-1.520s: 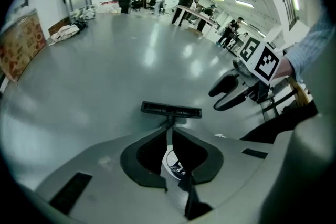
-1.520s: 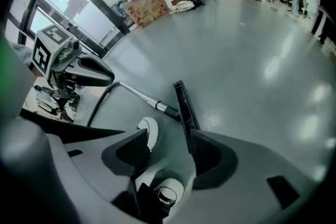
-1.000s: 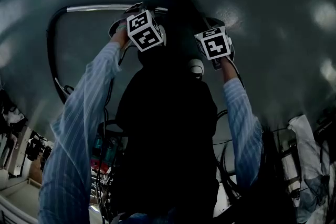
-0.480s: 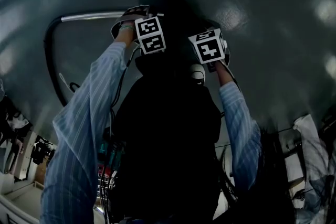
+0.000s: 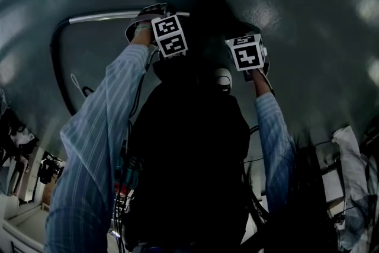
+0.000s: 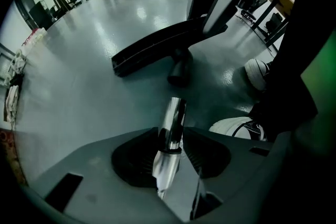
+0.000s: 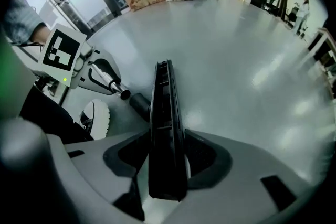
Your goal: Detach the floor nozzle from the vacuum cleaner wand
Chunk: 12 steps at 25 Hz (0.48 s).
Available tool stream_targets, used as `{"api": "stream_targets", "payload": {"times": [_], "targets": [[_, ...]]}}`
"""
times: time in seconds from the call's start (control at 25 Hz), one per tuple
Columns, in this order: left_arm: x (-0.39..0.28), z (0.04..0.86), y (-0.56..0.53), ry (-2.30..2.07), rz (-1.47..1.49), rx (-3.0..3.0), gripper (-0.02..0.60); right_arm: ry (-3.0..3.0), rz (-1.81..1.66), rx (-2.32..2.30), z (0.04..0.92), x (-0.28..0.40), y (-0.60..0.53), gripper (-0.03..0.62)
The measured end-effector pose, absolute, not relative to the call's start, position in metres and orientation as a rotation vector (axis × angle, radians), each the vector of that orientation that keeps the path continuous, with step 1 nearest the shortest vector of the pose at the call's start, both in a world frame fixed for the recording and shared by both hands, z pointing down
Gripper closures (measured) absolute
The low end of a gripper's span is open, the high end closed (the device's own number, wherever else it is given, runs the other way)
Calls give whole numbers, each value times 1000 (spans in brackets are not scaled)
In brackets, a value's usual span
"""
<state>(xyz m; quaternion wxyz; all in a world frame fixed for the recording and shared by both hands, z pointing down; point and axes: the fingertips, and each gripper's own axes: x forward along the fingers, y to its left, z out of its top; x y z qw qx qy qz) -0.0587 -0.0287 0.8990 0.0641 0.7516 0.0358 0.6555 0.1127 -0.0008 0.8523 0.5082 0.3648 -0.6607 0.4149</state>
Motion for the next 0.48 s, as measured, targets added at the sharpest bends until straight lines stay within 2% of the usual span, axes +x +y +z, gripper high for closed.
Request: {"api": "stream_targets", "payload": {"times": [0.28, 0.48], "targets": [[-65, 906, -28, 28, 1921, 2243, 443, -1533, 988, 864, 874, 162, 13, 385], [-84, 883, -27, -11, 1916, 2208, 443, -1462, 1099, 780, 870, 156, 23, 379]]}}
